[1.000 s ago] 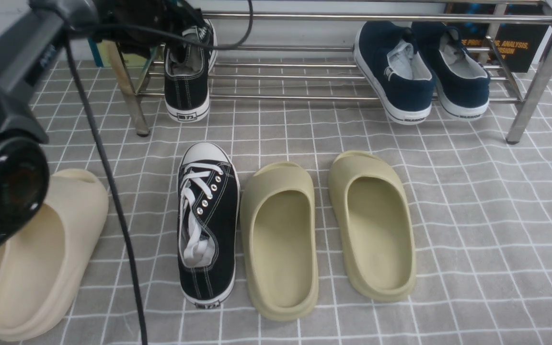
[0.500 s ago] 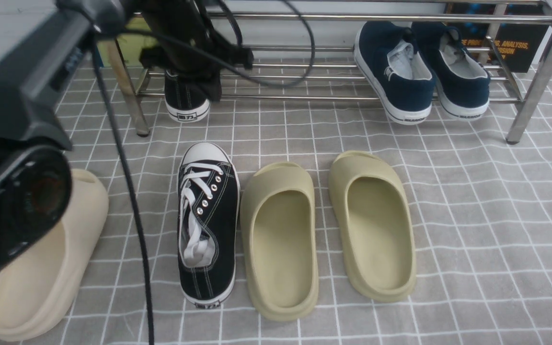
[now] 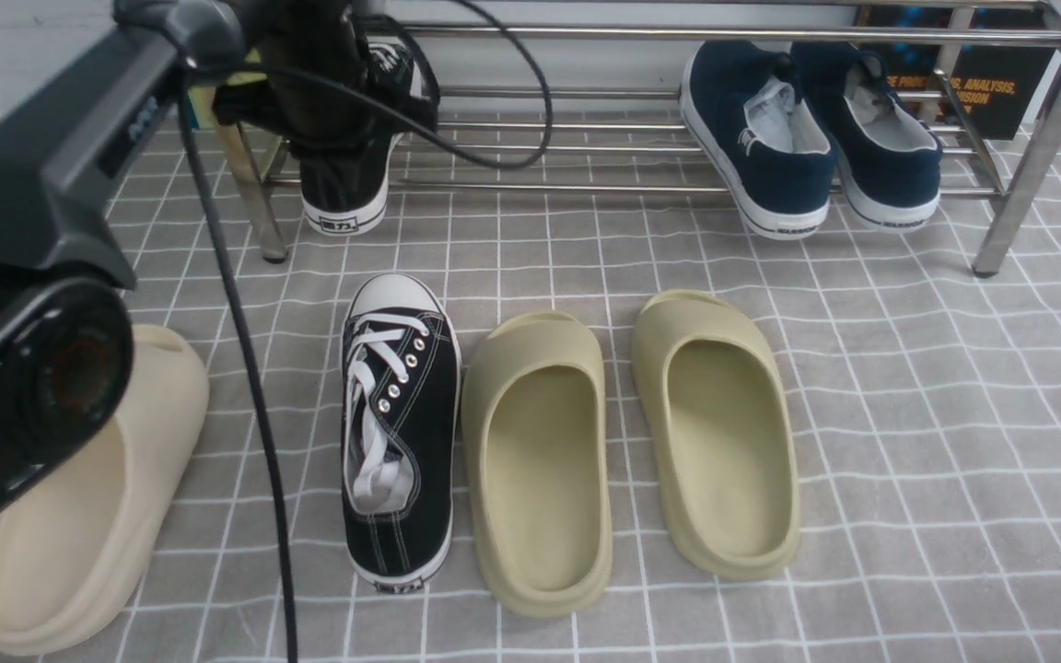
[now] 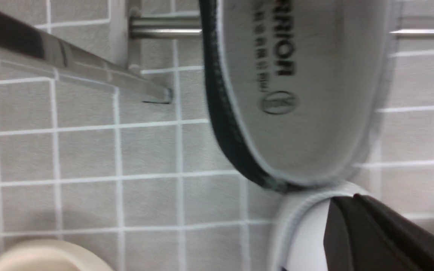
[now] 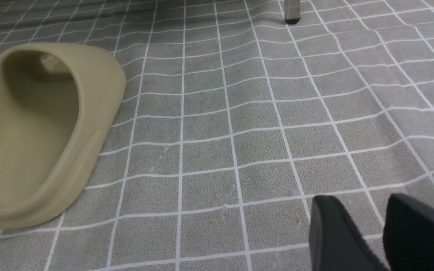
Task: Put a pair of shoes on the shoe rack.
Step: Use the left arm to put a shoe into the shoe rack, then use the left arm to grab the shoe closest to it
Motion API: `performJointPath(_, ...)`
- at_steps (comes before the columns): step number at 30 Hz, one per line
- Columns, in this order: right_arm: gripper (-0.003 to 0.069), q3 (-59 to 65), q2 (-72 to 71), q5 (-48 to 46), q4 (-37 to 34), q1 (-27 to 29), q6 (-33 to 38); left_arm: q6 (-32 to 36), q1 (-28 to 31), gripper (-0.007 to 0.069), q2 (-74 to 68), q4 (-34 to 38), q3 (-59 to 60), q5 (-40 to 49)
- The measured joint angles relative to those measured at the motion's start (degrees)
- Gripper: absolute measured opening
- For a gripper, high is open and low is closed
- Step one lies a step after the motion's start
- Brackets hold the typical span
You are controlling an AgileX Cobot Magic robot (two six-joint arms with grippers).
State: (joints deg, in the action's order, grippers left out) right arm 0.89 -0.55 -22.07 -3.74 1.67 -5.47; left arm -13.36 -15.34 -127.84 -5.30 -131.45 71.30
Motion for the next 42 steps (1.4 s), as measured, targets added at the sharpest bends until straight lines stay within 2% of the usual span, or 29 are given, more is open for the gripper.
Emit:
performJointPath(3, 0.0239, 0.0, 0.0, 0.0, 0.0, 0.0, 0.0, 3.4, -1.5, -0.0013, 6.6, 7.0, 7.2, -0.1)
performJointPath(7, 0.0239, 0.0, 0.0, 0.0, 0.0, 0.0, 0.0, 4.5, -4.2, -0.0013, 16.2, 9.7, 19.7, -0.4)
performJointPath(8, 0.0239, 0.0, 0.0, 0.0, 0.0, 0.0, 0.0, 4.4, -5.1, -0.0013, 20.5, 10.1, 27.2, -1.7)
performJointPath(10, 0.0239, 0.0, 0.0, 0.0, 0.0, 0.0, 0.0, 2.5, -5.6, -0.0013, 24.8, 10.2, 36.9, -6.5)
performJointPath(14, 0.0239, 0.0, 0.0, 0.0, 0.0, 0.0, 0.0, -5.7, -5.6, -0.0013, 29.4, 9.2, 52.8, -18.6)
performJointPath(19, 0.0239, 0.0, 0.0, 0.0, 0.0, 0.0, 0.0, -10.5, -5.5, 0.0011, 30.7, 8.8, 59.5, -24.9)
performJointPath(20, 0.0239, 0.0, 0.0, 0.0, 0.0, 0.0, 0.0, -10.9, -5.5, 0.0033, 30.7, 8.8, 60.0, -25.4)
performJointPath(25, 0.0239, 0.0, 0.0, 0.0, 0.0, 0.0, 0.0, -14.1, -5.5, 0.0256, 30.1, 8.3, 60.9, -25.5)
performJointPath(26, 0.0239, 0.0, 0.0, 0.0, 0.0, 0.0, 0.0, -14.2, -5.5, 0.0265, 30.0, 8.2, 60.9, -25.5)
performJointPath(27, 0.0239, 0.0, 0.0, 0.0, 0.0, 0.0, 0.0, -14.8, -5.5, 0.0336, 29.4, 7.9, 60.9, -25.0)
performJointPath(29, 0.0239, 0.0, 0.0, 0.0, 0.0, 0.0, 0.0, -15.0, -5.5, 0.0408, 28.4, 7.8, 60.9, -24.7)
performJointPath(33, 0.0239, 0.0, 0.0, 0.0, 0.0, 0.0, 0.0, -15.1, -5.5, 0.0479, 25.7, 7.8, 60.9, -24.8)
performJointPath(36, 0.0239, 0.0, 0.0, 0.0, 0.0, 0.0, 0.0, -15.1, -5.5, 0.047, 23.5, 8.2, 60.9, -25.3)
performJointPath(39, 0.0239, 0.0, 0.0, 0.0, 0.0, 0.0, 0.0, -15.1, -5.6, 0.0406, 22.3, 8.8, 60.7, -25.8)
performJointPath(41, 0.0239, 0.0, 0.0, 0.0, 0.0, 0.0, 0.0, -15.1, -5.6, 0.0342, 22.0, 8.9, 60.7, -26.0)
performJointPath(42, 0.0239, 0.0, 0.0, 0.0, 0.0, 0.0, 0.0, -15.1, -5.6, 0.0216, 22.0, 9.4, 60.6, -26.6)
